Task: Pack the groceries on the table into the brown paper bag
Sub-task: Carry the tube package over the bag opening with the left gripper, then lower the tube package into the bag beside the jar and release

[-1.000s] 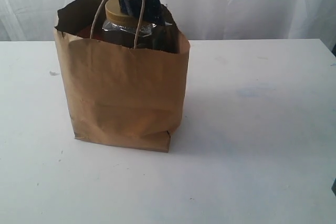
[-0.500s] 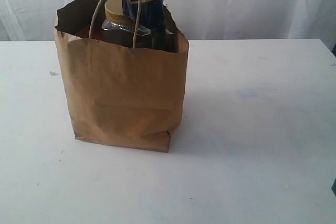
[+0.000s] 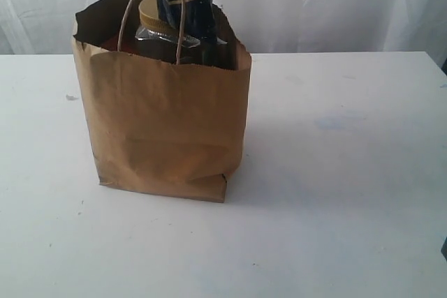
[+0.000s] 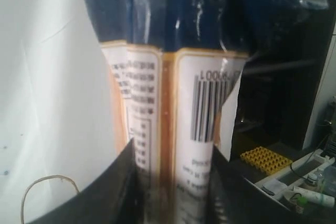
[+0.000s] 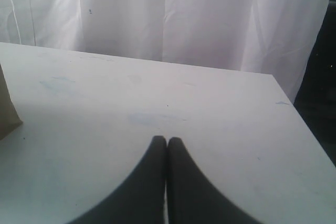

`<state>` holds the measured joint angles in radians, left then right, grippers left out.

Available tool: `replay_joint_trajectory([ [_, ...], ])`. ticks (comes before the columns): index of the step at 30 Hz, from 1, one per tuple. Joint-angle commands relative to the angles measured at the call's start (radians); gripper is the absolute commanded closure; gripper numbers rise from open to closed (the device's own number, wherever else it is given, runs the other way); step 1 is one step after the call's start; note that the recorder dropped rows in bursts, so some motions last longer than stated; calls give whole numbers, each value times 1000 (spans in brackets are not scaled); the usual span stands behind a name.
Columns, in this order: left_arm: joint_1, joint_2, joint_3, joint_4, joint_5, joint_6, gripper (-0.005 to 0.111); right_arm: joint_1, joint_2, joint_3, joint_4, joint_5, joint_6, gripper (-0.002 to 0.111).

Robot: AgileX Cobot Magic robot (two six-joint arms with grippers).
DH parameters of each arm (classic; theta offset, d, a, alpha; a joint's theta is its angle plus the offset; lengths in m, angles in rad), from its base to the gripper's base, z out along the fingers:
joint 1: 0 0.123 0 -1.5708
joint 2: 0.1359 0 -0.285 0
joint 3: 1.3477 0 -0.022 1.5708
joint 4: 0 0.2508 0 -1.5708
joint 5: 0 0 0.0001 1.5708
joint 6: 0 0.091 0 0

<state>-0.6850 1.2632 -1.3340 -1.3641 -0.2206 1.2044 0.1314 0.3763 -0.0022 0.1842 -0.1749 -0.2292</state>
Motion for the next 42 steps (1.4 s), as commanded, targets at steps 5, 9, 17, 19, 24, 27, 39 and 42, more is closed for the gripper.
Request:
replay_joint_trajectory([
  [5,-6,-33,-5,-42,-16,1,107,2,4,2,3,-6,2,108],
  [9,-6,-50,-5,-44,-27,31,107,2,4,2,3,-6,2,108],
  [17,-6,-53,-3,-368,-198,378,107,2,4,2,3,-6,2,108],
  [19,-6,-53,-3,-380,-255,482,107,2,4,2,3,-6,2,108],
  [24,-6,-53,23,-380,-260,495,107,2,4,2,3,-6,2,108],
  [27,-6,-53,61,-380,-252,454,107,2,4,2,3,-6,2,108],
  [39,-4,-52,168,-380,-129,406,107,2,4,2,1,-6,2,108],
  [42,-4,-47,168,-358,-97,406,107,2,4,2,1,-6,2,108],
])
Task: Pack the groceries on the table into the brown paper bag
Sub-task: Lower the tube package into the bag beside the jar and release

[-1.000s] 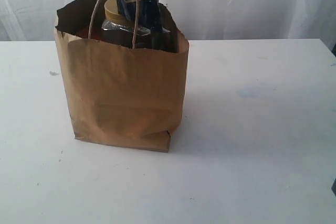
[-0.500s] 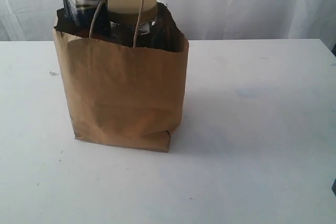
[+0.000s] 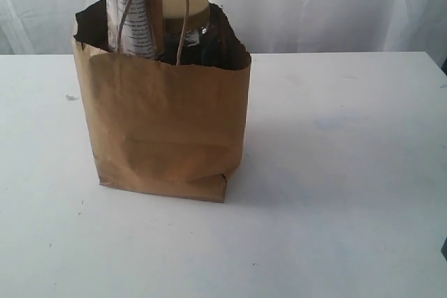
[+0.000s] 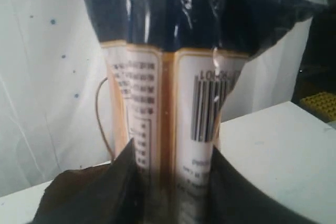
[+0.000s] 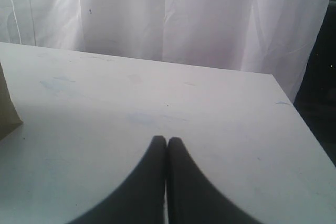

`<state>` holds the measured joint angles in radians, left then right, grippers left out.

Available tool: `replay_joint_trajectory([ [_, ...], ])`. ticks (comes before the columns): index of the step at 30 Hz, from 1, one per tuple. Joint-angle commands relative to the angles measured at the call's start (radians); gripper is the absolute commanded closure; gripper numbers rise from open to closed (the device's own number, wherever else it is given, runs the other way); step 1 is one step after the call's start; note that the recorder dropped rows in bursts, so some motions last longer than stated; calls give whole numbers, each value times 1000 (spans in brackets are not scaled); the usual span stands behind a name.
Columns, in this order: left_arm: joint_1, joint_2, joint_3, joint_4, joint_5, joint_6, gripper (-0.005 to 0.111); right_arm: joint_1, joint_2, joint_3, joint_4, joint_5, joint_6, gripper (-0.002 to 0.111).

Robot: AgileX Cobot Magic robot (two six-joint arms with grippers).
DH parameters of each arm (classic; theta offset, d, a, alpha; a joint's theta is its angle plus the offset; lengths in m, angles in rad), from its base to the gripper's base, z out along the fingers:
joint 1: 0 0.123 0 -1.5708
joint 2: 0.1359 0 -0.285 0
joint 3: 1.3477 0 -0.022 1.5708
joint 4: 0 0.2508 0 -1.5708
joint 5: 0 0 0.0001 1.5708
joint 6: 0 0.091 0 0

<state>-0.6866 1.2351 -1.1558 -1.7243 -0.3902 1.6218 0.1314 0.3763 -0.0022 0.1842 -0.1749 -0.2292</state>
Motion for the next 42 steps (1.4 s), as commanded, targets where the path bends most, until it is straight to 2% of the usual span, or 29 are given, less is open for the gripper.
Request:
replay_joint_trajectory([
  [1,-2,-12,-10,22,84,-11,107,2,4,2,1,-6,2,108],
  [10,-2,88,-10,135,95,-3,107,2,4,2,1,-6,2,108],
  [18,-2,140,-10,124,95,-3,107,2,4,2,3,-6,2,108],
  [24,-2,143,-10,42,95,-3,106,2,4,2,3,-6,2,108],
  [26,-2,143,-10,35,95,-3,100,2,4,2,3,-6,2,108],
  [29,-2,143,-10,7,95,-3,84,2,4,2,3,-6,2,108],
  [31,-2,143,-10,-6,95,-3,70,2,4,2,3,-6,2,108],
  [32,-2,143,-10,-7,95,-3,60,2,4,2,3,-6,2,108],
  [34,-2,143,-10,-9,95,-3,49,2,4,2,3,-6,2,108],
  [37,-2,143,-10,-20,95,-3,45,2,4,2,3,-6,2,108],
  [42,-2,143,-10,-20,91,1,45,2,4,2,3,-6,2,108],
])
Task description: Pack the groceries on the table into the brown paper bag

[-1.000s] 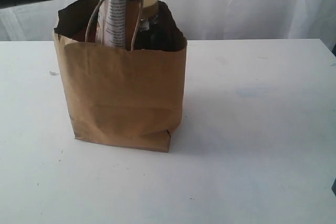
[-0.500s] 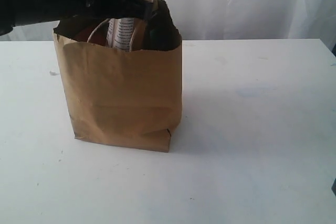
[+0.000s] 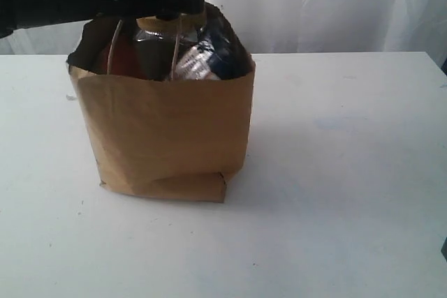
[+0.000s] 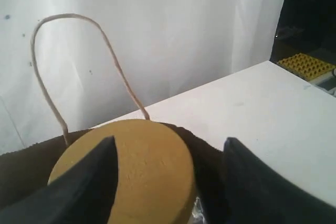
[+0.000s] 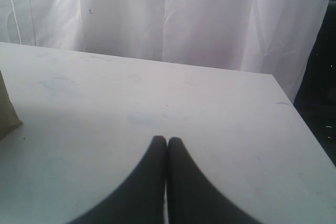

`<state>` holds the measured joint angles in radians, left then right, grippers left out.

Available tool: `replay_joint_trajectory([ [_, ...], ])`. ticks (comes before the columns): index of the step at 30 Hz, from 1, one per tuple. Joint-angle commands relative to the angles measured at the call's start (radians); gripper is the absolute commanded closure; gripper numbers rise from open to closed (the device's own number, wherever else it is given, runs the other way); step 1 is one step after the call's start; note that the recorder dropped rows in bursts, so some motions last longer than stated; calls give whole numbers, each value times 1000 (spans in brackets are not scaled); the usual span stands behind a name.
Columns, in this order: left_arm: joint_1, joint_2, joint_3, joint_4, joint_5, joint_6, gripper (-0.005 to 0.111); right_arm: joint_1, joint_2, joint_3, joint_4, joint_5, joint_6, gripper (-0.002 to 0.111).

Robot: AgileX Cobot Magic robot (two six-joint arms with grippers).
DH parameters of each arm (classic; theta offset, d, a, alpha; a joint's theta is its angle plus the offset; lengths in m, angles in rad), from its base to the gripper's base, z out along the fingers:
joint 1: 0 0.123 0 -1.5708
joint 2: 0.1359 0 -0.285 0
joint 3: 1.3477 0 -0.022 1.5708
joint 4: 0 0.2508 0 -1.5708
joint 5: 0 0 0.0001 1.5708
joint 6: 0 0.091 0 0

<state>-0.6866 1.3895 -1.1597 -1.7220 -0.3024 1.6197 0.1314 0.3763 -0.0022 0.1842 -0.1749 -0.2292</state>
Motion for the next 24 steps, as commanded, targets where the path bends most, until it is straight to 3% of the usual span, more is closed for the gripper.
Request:
replay_joint_trajectory([
  [1,-2,-12,-6,-22,0,3,45,2,4,2,3,-6,2,108],
  [10,-2,-27,-6,-22,-30,37,45,2,4,2,7,-6,2,108],
  [14,-2,-108,-6,-22,-103,37,45,2,4,2,4,-6,2,108],
  [16,-2,-164,-6,-4,-171,49,45,2,4,2,4,-6,2,108],
  [19,-2,-249,-6,0,-313,192,45,2,4,2,4,-6,12,108],
  [22,-2,-296,-6,0,-532,429,45,2,4,2,2,-6,25,108],
  [24,0,-301,-2,14,-685,500,45,2,4,2,2,-6,25,108],
])
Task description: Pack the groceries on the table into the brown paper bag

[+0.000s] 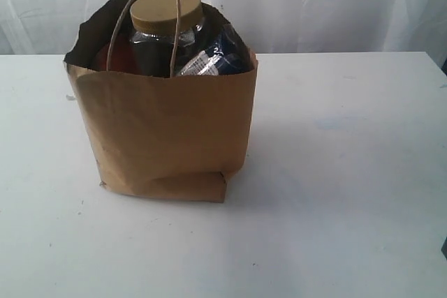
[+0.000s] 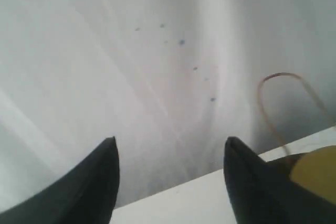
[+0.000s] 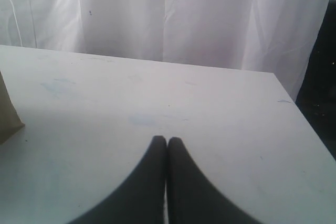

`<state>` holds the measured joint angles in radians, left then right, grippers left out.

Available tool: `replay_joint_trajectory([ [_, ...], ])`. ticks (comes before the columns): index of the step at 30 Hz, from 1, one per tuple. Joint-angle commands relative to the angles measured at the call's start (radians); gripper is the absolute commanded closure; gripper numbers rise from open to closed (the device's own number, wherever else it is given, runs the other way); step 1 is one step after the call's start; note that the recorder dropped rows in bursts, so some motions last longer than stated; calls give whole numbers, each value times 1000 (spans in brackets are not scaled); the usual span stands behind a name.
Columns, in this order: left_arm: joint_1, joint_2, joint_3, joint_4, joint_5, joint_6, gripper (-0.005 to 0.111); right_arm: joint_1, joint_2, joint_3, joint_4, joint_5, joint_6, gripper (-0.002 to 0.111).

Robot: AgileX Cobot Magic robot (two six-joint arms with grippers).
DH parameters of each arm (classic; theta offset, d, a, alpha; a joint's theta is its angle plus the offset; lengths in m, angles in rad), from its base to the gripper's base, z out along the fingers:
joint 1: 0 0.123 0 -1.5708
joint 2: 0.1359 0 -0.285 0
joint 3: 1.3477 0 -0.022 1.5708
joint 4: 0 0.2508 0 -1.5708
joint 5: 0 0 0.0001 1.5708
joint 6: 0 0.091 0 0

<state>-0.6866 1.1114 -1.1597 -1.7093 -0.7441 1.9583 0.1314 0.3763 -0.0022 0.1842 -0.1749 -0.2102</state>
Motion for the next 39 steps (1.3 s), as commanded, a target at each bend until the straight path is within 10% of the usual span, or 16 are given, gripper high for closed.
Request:
replay_joint_trajectory([
  [1,11,-23,4,13,-291,161,45,2,4,2,2,-6,6,108],
  [11,331,-23,175,44,-199,62,49,2,4,2,2,-6,6,108],
  [18,579,-23,340,-35,-4,-117,107,2,4,2,2,-6,6,108],
  [20,625,-24,407,-35,39,-193,107,2,4,2,2,-6,6,108],
  [25,634,-137,610,-25,61,-504,107,2,4,2,2,-6,6,108],
  [28,634,-359,743,236,294,-750,107,2,4,2,2,-6,6,108],
  [39,634,-542,753,388,950,-717,107,2,4,2,2,-6,6,108],
])
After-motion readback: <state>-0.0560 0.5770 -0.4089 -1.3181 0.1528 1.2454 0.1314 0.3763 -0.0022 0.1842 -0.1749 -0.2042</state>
